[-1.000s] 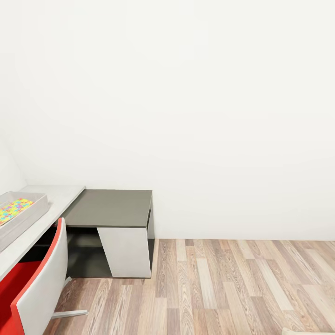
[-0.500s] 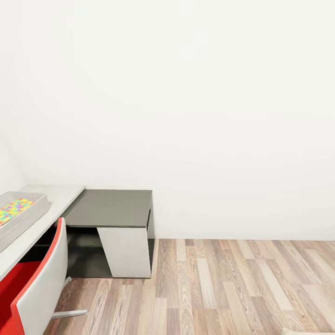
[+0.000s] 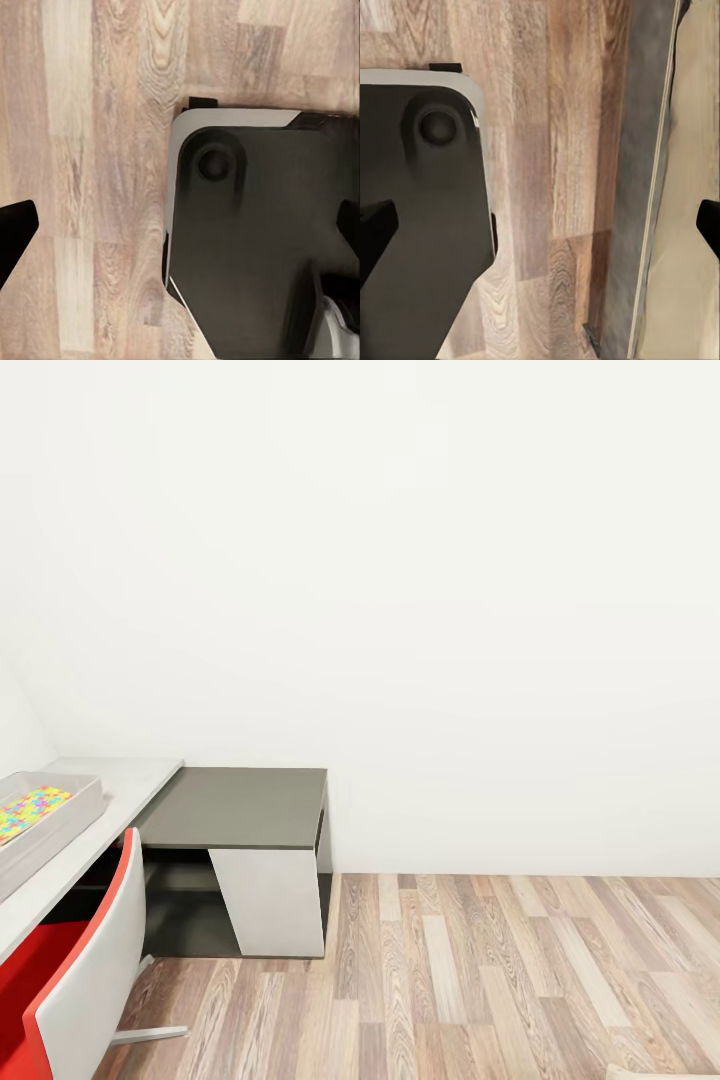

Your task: Put all the toys in the child's room - the three board games (two on the bed and one on the table), the two jigsaw puzzles on the table, and the tennis ball on the table - inside the toy box on the table in the child's room.

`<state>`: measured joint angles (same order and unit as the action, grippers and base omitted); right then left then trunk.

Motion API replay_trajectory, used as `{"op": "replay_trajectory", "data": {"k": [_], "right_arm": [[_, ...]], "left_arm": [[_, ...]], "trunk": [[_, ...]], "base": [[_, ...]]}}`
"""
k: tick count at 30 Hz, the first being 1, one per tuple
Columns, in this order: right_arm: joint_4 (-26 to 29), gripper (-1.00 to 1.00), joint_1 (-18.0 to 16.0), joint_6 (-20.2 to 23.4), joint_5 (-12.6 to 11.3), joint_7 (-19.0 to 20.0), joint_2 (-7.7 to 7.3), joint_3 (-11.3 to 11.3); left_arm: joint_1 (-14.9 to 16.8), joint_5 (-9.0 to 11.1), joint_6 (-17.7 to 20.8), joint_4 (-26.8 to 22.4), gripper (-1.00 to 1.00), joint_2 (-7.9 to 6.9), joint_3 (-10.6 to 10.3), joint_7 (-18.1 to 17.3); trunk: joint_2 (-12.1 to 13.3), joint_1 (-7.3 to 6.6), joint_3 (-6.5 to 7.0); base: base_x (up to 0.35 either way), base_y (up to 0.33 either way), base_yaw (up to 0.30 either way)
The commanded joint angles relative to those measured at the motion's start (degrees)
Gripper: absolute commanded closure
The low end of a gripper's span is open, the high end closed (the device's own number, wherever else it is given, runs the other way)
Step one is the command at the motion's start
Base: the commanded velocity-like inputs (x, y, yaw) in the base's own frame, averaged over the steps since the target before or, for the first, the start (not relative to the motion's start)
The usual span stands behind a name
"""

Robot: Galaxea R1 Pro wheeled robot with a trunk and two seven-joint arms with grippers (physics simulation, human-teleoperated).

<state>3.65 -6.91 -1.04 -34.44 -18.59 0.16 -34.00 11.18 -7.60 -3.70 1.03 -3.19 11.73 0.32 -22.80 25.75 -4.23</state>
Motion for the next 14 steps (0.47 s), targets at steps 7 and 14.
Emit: {"op": "replay_trajectory", "data": {"k": [7, 14], "right_arm": [[0.0, -1.0, 0.0, -0.1, -0.6, -0.2, -1.09, -0.6], [0.0, -1.0, 0.0, -0.1, -0.6, -0.2, -0.74, -0.6]], "left_arm": [[0.1, -0.6, -0.3, 0.0, -1.0, 1.48, 0.5, 0.0], [0.1, -0.7, -0.3, 0.0, -1.0, 1.52, 0.4, 0.0]], "trunk": [[-0.1, 0.03, -0.12], [-0.1, 0.03, -0.12]], "base": [[0.0, 0.0, 0.0], [0.0, 0.0, 0.0]]}}
